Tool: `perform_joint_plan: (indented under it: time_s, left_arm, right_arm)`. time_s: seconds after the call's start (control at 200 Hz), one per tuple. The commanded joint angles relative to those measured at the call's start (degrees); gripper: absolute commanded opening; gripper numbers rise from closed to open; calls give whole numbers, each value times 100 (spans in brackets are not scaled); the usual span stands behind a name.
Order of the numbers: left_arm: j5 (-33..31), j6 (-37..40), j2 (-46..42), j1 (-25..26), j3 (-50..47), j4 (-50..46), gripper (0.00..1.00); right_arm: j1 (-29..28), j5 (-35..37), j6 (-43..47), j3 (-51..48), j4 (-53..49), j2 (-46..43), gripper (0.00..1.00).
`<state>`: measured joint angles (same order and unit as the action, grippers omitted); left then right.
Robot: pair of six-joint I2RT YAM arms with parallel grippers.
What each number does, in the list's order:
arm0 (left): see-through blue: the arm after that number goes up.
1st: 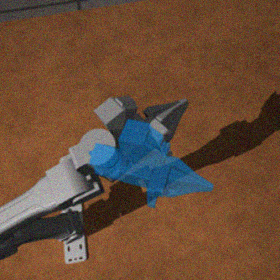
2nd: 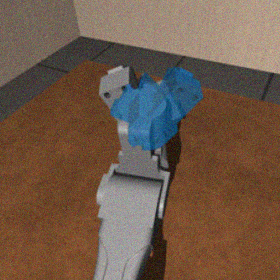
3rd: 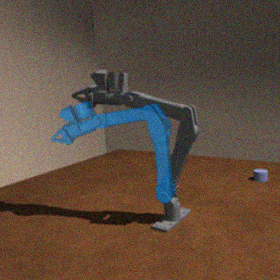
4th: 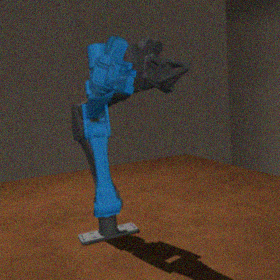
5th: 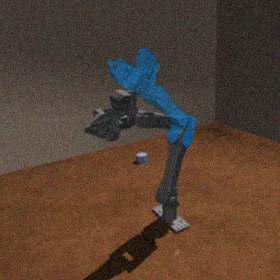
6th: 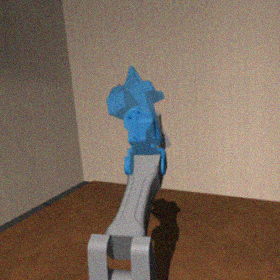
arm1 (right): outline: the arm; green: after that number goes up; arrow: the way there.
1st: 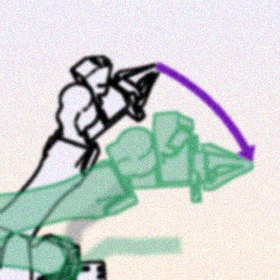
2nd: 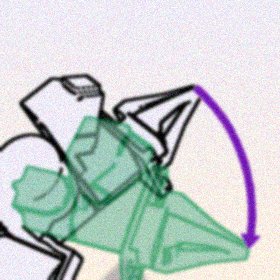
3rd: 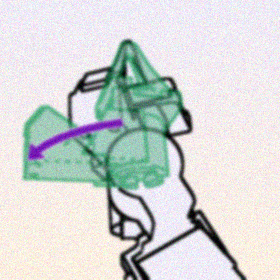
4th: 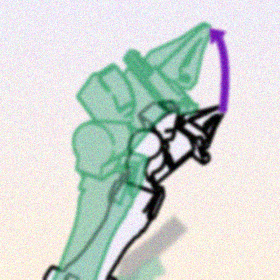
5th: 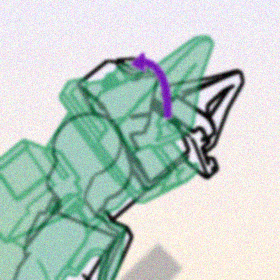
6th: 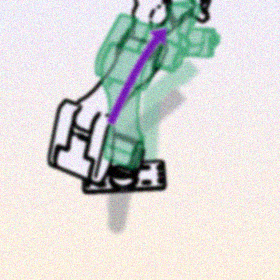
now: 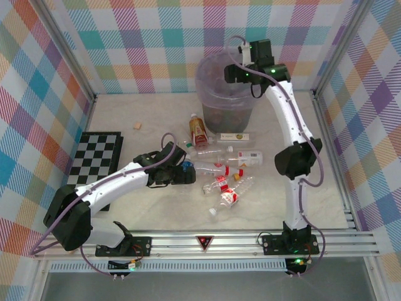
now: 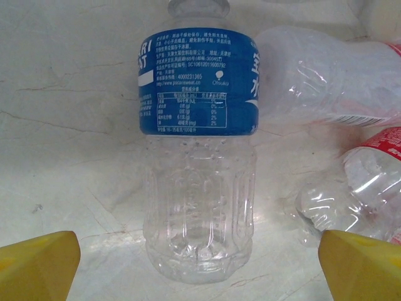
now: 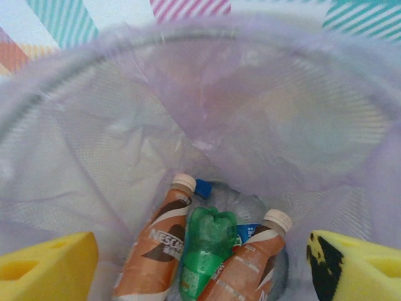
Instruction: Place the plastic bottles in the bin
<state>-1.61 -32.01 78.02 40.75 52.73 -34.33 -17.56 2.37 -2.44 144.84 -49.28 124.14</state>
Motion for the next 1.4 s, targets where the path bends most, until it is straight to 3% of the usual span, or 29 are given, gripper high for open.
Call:
perform_joint_plan:
  time_s: [0.0, 0.195, 0.35, 0.5, 0.635, 0.77, 1.015, 1.395]
  left_arm:
    - [-103, -34, 120, 84, 54, 141, 97]
    - [-382, -94, 329, 116, -13, 377, 95]
    - [-390, -120, 472, 127, -122, 653, 95]
    - [-255, -94, 617, 141, -194, 812, 94]
    - [-176, -65, 660, 147, -259, 876, 94]
    - [-9, -20, 826, 146, -197, 909, 94]
    - [-13, -49, 1167, 161, -5, 928, 90]
    - [-213, -48, 1181, 165, -14, 818, 87]
  right_arm:
    - [34, -200, -245, -337, -255, -1054, 89]
    - [25, 184, -1036, -2546, -151, -2724, 100]
    - [9, 555, -1638, -4498, -317, -4045, 99]
    - [-9, 685, -2078, -5931, -1015, -4715, 99]
    - [-342, 419, -2953, -7196, -1381, -5350, 99]
    - [-770, -196, -4166, -8402, -1101, -5964, 100]
    - [-1089, -835, -5183, -9704, -457, -6142, 99]
    - [-1342, -1506, -5451, -10252, 975, -5157, 96]
